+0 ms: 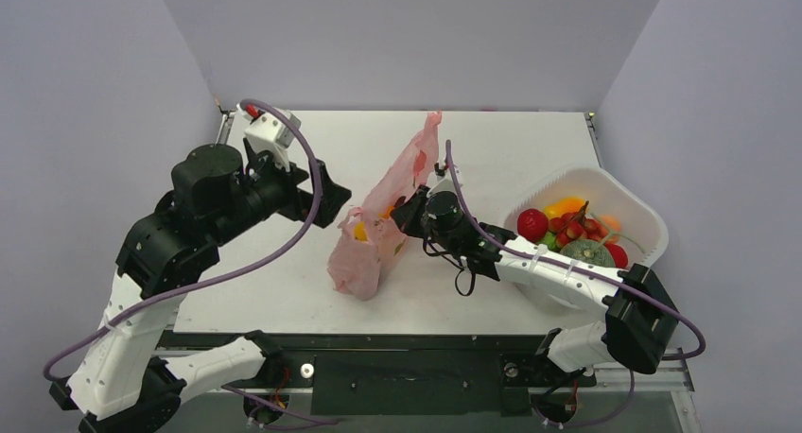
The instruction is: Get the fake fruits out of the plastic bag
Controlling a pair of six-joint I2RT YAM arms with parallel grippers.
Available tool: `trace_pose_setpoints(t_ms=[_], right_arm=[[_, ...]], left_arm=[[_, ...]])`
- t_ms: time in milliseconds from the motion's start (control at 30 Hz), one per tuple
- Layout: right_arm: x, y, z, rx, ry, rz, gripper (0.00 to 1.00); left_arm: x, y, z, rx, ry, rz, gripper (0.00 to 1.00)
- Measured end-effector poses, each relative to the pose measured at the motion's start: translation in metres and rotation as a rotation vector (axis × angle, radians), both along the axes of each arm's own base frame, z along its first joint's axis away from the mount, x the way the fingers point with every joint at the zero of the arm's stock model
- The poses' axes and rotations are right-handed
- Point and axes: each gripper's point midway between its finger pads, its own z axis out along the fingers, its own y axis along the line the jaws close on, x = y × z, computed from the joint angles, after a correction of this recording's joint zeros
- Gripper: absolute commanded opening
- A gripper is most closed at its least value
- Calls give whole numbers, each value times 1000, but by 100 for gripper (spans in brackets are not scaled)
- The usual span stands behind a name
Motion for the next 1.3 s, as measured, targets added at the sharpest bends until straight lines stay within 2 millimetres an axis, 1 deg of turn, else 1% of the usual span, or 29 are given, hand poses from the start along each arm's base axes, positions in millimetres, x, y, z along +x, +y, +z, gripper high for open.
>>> trace_pose_setpoints(t_ms=[100,200,300,367,433,500,533,567,600,633,700,733,767,800,833,867,967,1000,1067,1133,1200,1267,1300], right_arm=[[0,-1,-2,-13,-3,4,0],[0,-1,-2,-21,-7,8,0],[-1,-2,-2,-27,-8,11,0],[-1,-3,-2,-33,-11,13,0],[-2,-4,-3,-41,-12,16,0],[-2,-5,-3,-47,-12,18,0],[-3,-5,-3,-48,-13,18,0],[-3,-6,-3,-50,-13,19,0],[-4,-6,-1,-49,-15,19,0],[-4,-7,0,-47,-17,19,0],[-5,-8,2,-43,-22,20,0],[-5,-8,3,-43,-23,20,0],[-5,-9,3,-43,-24,20,0],[-6,-9,3,-42,-24,21,0],[-6,-9,2,-43,-24,21,0],[-6,-9,2,-44,-23,21,0],[-8,-11,-2,-55,-18,26,0],[-9,-11,-3,-60,-20,29,0],[-12,-15,-4,-74,-23,35,0],[-16,-22,-6,-95,-31,36,0],[-22,-31,-8,-117,-41,32,0],[-28,-47,-11,-143,-55,10,0],[-31,-55,-13,-154,-59,-1,0]], left_arm=[[20,0,18,-10,-33,68,97],[39,-4,25,-22,-40,107,97],[59,-11,21,-26,-17,124,97],[73,-19,11,-24,18,120,97],[85,-28,-9,-5,68,108,97],[92,-37,-38,21,133,87,91],[94,-42,-57,35,175,73,84],[94,-47,-78,50,221,57,81],[93,-51,-99,67,271,43,73],[91,-54,-119,82,318,30,70],[86,-58,-149,99,391,16,65],[84,-60,-162,102,423,8,57],[82,-61,-170,102,442,4,52],[80,-62,-176,97,461,-3,40],[80,-63,-178,90,467,-2,33],[80,-64,-180,85,470,-1,21],[87,-61,-179,92,446,26,7],[89,-59,-179,98,438,39,1],[97,-49,-178,114,423,77,0],[111,-33,-171,127,399,128,0],[128,-14,-159,134,370,188,0],[150,12,-141,133,319,267,0],[156,22,-135,133,300,295,0]])
